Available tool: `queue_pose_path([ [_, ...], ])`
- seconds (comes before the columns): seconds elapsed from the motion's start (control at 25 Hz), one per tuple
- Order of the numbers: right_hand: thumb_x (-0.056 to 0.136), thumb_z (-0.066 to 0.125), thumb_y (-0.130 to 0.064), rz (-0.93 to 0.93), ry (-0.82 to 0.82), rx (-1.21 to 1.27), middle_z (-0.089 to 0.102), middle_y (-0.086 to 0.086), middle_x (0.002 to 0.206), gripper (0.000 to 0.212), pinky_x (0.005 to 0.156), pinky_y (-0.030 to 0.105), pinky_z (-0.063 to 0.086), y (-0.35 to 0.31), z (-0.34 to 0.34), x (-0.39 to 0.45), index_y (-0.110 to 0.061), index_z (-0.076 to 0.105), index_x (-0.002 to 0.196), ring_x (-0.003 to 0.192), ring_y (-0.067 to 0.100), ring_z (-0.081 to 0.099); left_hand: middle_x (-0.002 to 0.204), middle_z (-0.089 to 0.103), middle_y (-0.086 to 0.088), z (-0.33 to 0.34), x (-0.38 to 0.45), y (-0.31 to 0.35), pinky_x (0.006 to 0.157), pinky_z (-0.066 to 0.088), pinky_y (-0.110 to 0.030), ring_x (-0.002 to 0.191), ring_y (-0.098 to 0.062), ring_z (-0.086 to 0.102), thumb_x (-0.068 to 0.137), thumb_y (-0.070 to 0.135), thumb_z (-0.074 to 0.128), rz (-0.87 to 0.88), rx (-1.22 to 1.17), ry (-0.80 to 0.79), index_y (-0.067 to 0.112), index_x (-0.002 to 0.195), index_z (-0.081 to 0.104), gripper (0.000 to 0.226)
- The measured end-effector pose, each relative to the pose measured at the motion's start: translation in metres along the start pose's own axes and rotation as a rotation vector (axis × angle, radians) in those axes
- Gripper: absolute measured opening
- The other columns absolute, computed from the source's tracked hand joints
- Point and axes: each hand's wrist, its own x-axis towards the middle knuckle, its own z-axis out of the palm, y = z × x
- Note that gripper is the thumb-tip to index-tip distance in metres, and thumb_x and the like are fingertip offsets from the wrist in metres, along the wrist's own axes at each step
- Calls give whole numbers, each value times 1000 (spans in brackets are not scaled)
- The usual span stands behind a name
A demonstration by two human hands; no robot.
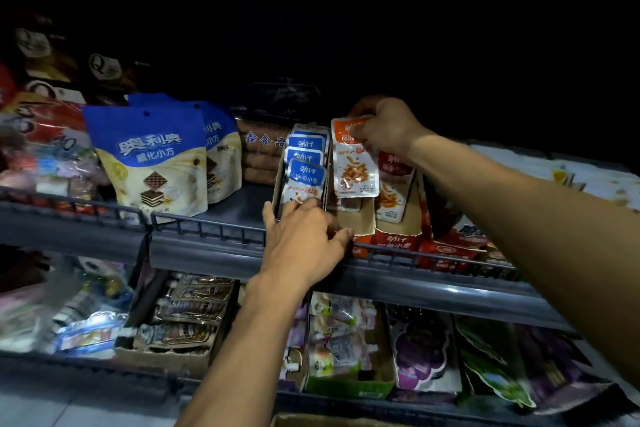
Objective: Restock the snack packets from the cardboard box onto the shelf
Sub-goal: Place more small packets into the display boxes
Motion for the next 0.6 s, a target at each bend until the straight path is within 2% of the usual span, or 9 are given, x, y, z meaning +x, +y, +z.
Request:
queue_pose_path([
  [0.04, 94, 59, -14, 5, 4, 36, 59, -1, 113, 37, 67, 18, 49, -2, 4, 1, -17, 53, 130, 94, 13, 61, 141, 50, 3, -1, 0, 0, 119, 7, -56, 135, -23, 37, 94, 57, 51, 0, -9, -1, 30, 106, 73, 36],
  [0.16, 92, 60, -14, 17, 39, 76, 63, 1, 108, 20, 82, 30, 54, 2, 12, 7, -19, 59, 111, 93, 15, 63, 131, 55, 5, -1, 1, 0, 119, 10, -56, 129, -22, 41, 94, 56, 52, 11, -24, 9, 28, 103, 73, 36],
  [0.2, 92, 60, -14, 0, 32, 4, 63, -1, 101, 10, 82, 31, 53, 6, 16, 7, -21, 59, 99, 91, 15, 62, 131, 55, 5, 0, 1, 1, 119, 10, -56, 129, -22, 41, 94, 56, 52, 14, -23, 16, 28, 102, 73, 36],
  [0.28, 92, 58, -16, -125, 59, -401, 62, -1, 93, 9, 83, 35, 50, 17, 26, 4, -23, 56, 87, 89, 18, 60, 138, 53, 5, 1, 1, 1, 119, 9, -55, 131, -21, 40, 94, 55, 52, 16, -21, 32, 28, 103, 73, 36],
  [0.36, 92, 55, -17, -272, 141, -765, 63, 3, 97, 6, 88, 40, 41, 28, 35, 3, -22, 57, 95, 95, 24, 59, 141, 53, 6, 5, 2, -1, 118, 10, -55, 132, -19, 41, 94, 55, 52, 30, -28, 42, 30, 98, 73, 34],
  [0.48, 90, 55, -17, -329, 203, -962, 64, 9, 113, 33, 91, 43, 37, 34, 41, 5, -19, 51, 123, 108, 30, 56, 132, 60, 6, 11, 2, -8, 114, 17, -54, 125, -16, 48, 94, 57, 51, 72, -36, 76, 34, 81, 64, 29],
  [0.52, 90, 56, -18, -311, 201, -985, 62, 10, 118, 43, 92, 44, 37, 35, 42, 4, -18, 45, 131, 111, 31, 55, 128, 62, 7, 12, 2, -10, 113, 19, -53, 123, -15, 49, 93, 57, 50, 84, -44, 98, 35, 84, 63, 28],
  [0.6, 88, 60, -27, -250, 155, -1012, 55, 11, 130, 56, 97, 45, 35, 37, 39, -3, -18, 36, 138, 119, 32, 50, 128, 62, 8, 13, 1, -12, 113, 21, -48, 123, -16, 49, 93, 58, 50, 96, -90, 135, 34, 112, 64, 33],
])
